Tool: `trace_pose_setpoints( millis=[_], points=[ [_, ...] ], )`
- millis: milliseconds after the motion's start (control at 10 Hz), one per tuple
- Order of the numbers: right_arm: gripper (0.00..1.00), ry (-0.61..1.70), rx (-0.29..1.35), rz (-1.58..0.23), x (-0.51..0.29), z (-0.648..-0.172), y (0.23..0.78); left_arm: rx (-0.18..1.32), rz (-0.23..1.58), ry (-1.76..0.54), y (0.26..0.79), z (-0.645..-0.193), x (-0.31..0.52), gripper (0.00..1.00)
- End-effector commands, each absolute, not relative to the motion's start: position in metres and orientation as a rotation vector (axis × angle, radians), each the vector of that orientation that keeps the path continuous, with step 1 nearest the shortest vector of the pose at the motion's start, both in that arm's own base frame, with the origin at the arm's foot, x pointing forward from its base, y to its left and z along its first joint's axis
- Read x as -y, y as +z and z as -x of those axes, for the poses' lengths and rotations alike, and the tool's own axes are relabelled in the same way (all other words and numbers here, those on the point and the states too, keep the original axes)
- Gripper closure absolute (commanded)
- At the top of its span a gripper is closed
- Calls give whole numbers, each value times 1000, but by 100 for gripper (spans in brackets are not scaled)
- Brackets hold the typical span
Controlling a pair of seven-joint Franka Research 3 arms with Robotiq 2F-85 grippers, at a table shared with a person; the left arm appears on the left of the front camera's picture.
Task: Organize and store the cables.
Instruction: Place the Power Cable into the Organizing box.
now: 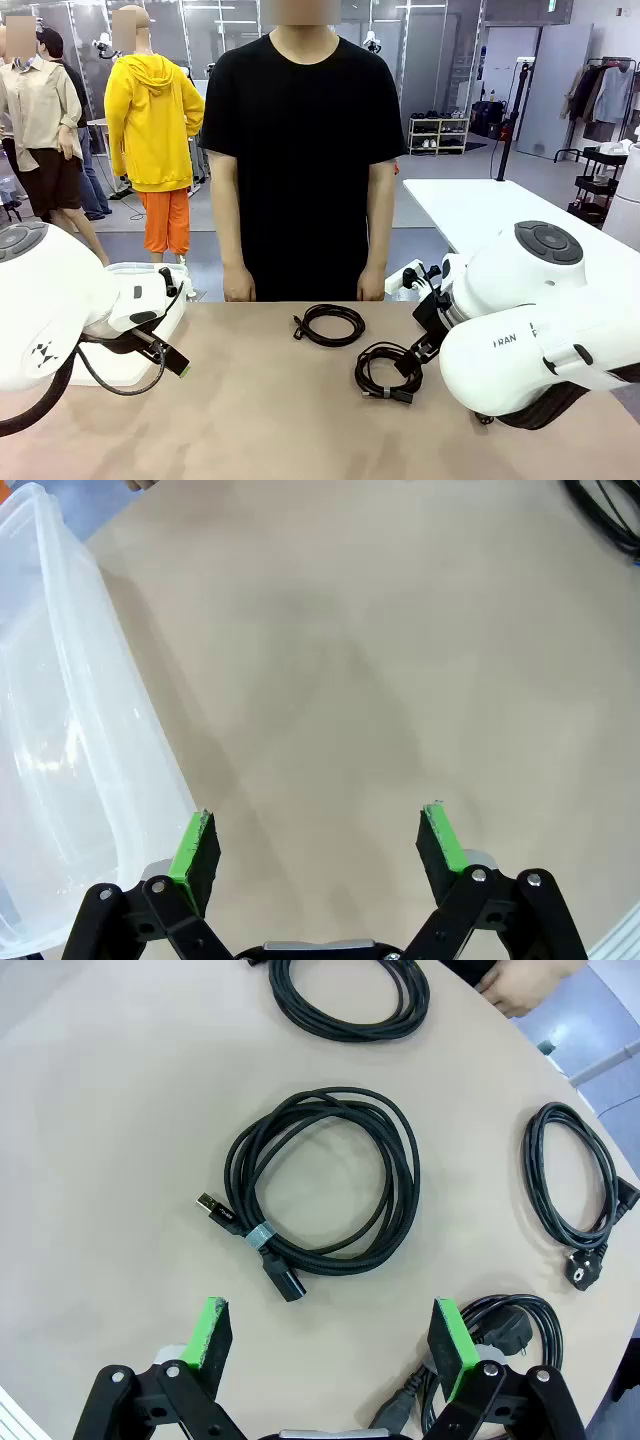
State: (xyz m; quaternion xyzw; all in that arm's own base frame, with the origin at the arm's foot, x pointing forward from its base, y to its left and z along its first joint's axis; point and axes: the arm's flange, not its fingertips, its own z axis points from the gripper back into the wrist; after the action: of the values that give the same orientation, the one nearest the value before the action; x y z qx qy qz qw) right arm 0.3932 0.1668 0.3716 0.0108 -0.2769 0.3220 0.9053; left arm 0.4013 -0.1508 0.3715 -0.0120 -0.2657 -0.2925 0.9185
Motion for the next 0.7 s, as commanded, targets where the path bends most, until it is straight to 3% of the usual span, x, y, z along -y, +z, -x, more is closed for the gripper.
trace_pose_setpoints(
  millis=[0, 600],
  points=[
    [0, 665, 572, -22, -167, -393, 372, 546, 25, -602, 371, -401, 151, 0],
    [0, 665, 572, -22, -167, -393, 372, 546, 25, -602, 371, -401, 151, 0]
  ],
)
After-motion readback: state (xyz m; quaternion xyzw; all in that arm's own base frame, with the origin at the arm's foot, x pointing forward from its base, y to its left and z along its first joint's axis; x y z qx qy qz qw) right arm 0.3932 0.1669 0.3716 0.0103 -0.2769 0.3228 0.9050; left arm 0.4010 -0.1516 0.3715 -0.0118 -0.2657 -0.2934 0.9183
